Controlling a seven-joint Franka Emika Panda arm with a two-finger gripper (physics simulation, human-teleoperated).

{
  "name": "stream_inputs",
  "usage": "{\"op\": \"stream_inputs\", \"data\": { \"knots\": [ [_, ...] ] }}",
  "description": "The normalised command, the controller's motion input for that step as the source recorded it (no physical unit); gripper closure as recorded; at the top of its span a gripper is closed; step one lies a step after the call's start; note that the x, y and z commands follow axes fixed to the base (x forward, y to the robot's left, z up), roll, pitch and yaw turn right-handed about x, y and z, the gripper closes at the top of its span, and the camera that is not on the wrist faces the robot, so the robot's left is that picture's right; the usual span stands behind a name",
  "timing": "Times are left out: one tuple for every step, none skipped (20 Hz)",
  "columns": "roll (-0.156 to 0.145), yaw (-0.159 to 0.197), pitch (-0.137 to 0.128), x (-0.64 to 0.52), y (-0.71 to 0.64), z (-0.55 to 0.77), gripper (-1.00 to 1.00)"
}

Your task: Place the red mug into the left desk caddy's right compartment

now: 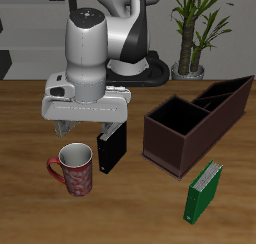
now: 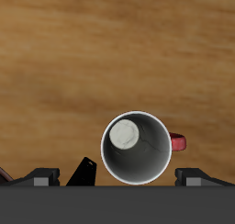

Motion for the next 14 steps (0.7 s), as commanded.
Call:
{"op": "stream_inputs", "data": {
  "knots": [
    [-0.027, -0.100, 0.025, 0.20, 0.16, -0.43, -1.00],
    [-0.032, 0.030, -0.017, 0.08, 0.27, -0.35, -1.00],
    [0.087, -0.011, 0.114, 0.26, 0.17, -0.41, -1.00],
    [-0.033, -0.040, 0.007, 0.12, 0.12, -0.30, -1.00],
    [0.059, -0.022, 0.018, 0.11, 0.21, -0.34, -1.00],
    [0.000, 0.000, 0.000, -0.04, 0.03, -0.01, -1.00],
    [-0.007, -0.026, 0.067, 0.26, 0.12, -0.62, -1.00],
    [0.000, 0.000, 0.000, -0.08, 0.06, 0.00, -1.00],
    [0.022, -0.011, 0.088, 0.38, 0.07, -0.74, -1.00],
    [0.000, 0.000, 0.000, -0.08, 0.06, -0.01, -1.00],
    [-0.039, -0.053, 0.046, 0.13, 0.02, -0.37, -1.00],
    [0.082, -0.003, 0.039, 0.20, 0.16, -0.58, -1.00],
    [-0.016, -0.013, 0.031, 0.01, 0.04, -0.20, -1.00],
    [-0.025, -0.078, 0.046, 0.07, 0.08, -0.40, -1.00]
  ]
}}
